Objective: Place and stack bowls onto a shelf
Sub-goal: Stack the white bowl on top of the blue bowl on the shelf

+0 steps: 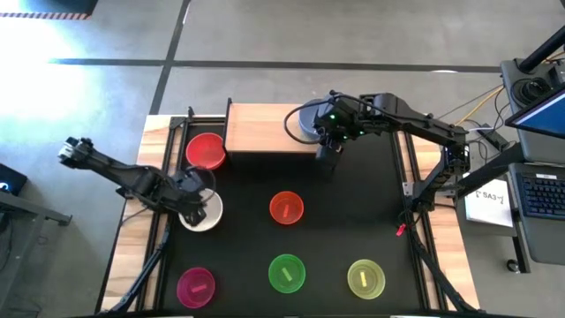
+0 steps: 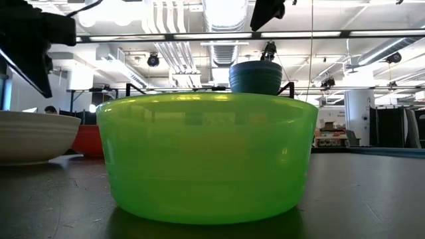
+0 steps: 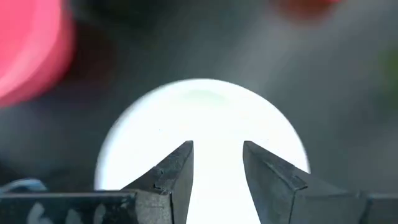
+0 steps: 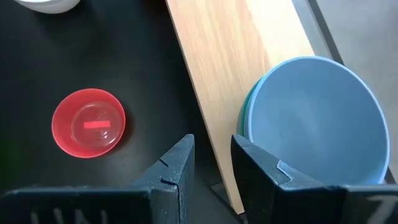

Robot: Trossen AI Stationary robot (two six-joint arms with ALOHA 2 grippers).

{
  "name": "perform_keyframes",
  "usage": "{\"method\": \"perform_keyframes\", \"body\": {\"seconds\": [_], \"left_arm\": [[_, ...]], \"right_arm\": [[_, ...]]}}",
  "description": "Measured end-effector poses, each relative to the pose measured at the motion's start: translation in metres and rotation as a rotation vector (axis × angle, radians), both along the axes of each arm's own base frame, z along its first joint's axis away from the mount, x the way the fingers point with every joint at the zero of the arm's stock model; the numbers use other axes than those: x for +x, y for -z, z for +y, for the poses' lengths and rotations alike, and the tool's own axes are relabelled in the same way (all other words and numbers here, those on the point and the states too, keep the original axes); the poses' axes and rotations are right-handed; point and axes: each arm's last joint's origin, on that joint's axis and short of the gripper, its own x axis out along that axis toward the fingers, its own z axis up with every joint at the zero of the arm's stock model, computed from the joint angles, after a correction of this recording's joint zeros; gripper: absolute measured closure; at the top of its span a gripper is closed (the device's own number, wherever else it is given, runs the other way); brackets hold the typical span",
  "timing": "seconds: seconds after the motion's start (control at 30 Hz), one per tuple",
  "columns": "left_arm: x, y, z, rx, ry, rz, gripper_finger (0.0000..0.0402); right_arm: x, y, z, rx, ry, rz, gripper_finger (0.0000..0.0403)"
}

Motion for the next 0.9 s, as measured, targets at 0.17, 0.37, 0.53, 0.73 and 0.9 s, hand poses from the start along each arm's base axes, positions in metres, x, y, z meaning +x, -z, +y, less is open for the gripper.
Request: {"method": "perform_keyframes", "body": {"seconds": [0.17, 0.37, 0.53, 0.73, 0.9], "left_arm": [[0.022, 0.0, -0.019, -0.178, 0.161, -0.067, 0.028], [0.03, 0.012, -0.035, -0.224, 0.065, -0.003, 0.028], [0.037, 0.026, -0.049, -0.239, 0.001, 0.074, 0.028], [0.043, 0.041, -0.055, -0.212, -0.055, 0.149, 0.028], [0.044, 0.049, -0.055, -0.165, -0.065, 0.205, 0.0285]], "right_arm": [[0.0, 0.001, 0.0, 0.008, 0.012, 0.002, 0.0307], [-0.001, 0.003, 0.0, 0.015, 0.015, 0.025, 0.0307], [-0.001, 0.006, 0.0, 0.017, 0.015, 0.034, 0.0307], [0.0, 0.008, 0.0, 0.017, 0.014, 0.041, 0.0307], [0.0, 0.012, 0.0, 0.027, 0.025, 0.052, 0.0307]]}}
